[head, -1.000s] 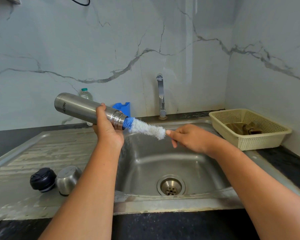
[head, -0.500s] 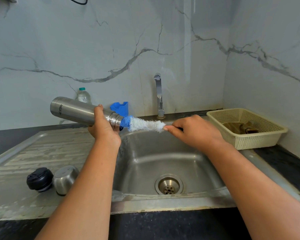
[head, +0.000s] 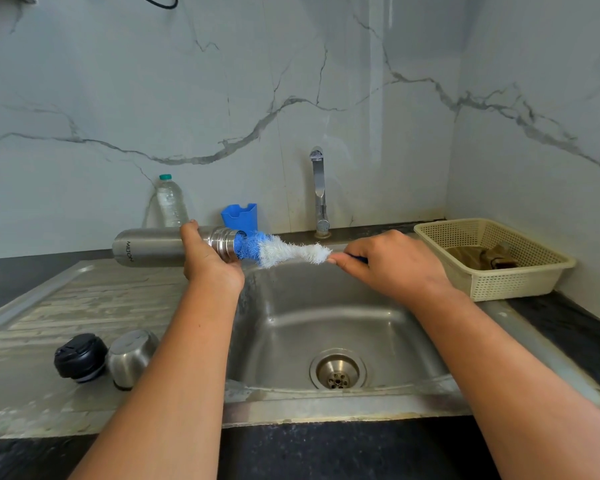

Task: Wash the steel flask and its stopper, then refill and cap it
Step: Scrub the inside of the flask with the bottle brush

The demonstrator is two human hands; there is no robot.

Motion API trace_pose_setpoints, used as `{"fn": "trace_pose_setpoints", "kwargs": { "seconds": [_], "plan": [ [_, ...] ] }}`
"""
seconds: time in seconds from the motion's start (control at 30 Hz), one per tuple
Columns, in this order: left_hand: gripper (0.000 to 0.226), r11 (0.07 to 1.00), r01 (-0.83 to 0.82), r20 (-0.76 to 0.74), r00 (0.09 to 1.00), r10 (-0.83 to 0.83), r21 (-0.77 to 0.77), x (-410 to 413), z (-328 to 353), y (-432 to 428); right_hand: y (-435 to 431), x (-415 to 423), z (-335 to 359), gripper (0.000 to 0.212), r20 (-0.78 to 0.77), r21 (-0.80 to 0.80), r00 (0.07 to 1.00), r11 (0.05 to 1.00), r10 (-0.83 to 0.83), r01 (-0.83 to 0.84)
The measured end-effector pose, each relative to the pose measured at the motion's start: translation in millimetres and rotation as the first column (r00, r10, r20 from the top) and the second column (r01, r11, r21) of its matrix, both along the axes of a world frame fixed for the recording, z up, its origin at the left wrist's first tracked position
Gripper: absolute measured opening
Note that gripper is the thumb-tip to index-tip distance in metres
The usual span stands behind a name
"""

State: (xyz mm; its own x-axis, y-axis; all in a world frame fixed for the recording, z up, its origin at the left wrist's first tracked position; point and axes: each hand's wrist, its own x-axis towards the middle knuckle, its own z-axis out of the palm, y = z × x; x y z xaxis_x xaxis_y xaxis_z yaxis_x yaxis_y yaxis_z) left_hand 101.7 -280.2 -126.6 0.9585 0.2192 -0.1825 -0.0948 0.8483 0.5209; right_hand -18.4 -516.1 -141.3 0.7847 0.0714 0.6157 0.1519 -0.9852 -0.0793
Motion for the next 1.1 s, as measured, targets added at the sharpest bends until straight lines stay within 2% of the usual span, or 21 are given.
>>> {"fn": "trace_pose_setpoints", "kwargs": {
  "seconds": [0.2,0.5,0.73,0.97,1.1],
  "plan": [
    [0.037,0.999,0.045,0.049,0.998,-0.045,-0.006,-1.7,1.6,0.1,-1.9,-2.1,-0.9,0.064,0.013,0.006,1.000,1.000,-0.009,0.009],
    [0.031,0.996,0.064,0.148,0.986,-0.073,0.065,-0.9,1.2,0.4,-6.2,-6.8,0.5,0.061,-0.038,0.138,0.998,0.989,0.049,-0.043],
    [0.057,0.990,-0.123,0.098,0.988,0.116,0.070,0.2,2.9,-1.4,-6.2,-5.7,-0.5,0.060,-0.050,0.156,0.997,0.986,0.061,-0.053],
    [0.059,0.996,-0.085,0.080,0.993,0.082,0.025,-0.2,1.4,1.9,-6.0,-5.5,0.4,0.059,-0.048,0.156,0.996,0.985,0.076,-0.068],
    [0.058,0.987,-0.155,0.084,0.985,0.150,0.053,-2.4,4.4,0.4,-7.9,-4.5,-1.0,0.059,-0.052,0.158,0.996,0.985,0.078,-0.069]
  ]
}}
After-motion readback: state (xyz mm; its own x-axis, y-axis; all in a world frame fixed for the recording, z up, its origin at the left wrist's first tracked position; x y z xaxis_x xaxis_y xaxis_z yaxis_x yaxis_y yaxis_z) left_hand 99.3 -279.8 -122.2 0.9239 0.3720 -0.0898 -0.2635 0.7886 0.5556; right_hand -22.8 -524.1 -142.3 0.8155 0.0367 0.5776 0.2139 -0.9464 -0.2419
